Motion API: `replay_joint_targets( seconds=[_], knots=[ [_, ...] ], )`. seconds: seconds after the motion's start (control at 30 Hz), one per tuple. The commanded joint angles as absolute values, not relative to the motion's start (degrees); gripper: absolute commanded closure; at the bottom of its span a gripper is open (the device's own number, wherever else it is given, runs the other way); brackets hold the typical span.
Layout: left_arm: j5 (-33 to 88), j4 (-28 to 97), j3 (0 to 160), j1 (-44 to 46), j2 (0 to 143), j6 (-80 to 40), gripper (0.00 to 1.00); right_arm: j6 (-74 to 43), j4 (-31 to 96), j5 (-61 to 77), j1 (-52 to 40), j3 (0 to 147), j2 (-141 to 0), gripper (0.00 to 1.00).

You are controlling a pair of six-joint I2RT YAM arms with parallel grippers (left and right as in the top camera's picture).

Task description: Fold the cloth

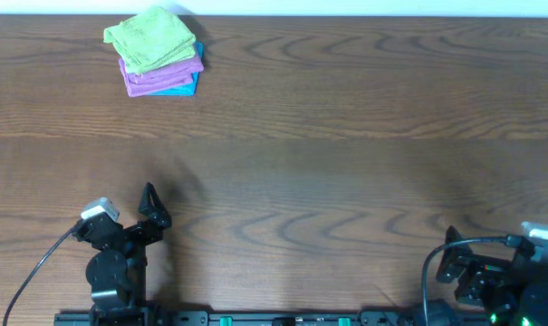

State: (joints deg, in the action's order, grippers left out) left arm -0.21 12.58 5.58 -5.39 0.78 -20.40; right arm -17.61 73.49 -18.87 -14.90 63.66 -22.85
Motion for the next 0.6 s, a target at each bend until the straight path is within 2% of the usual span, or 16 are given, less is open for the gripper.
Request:
replay_joint_targets(
  seconds=[0.0,0.57],
  knots=[
    [-0.45,12.6,3.75,-5.06,0.21,-21.47,0.05,-18.63,73.54,-19.07,-14.85,63.57,-22.79,0.01],
    [-0.56,12.6,3.75,-5.06,0.25,-20.6,0.04,-18.63,73.54,-19.07,-14.85,63.57,-22.79,0.01]
  ],
)
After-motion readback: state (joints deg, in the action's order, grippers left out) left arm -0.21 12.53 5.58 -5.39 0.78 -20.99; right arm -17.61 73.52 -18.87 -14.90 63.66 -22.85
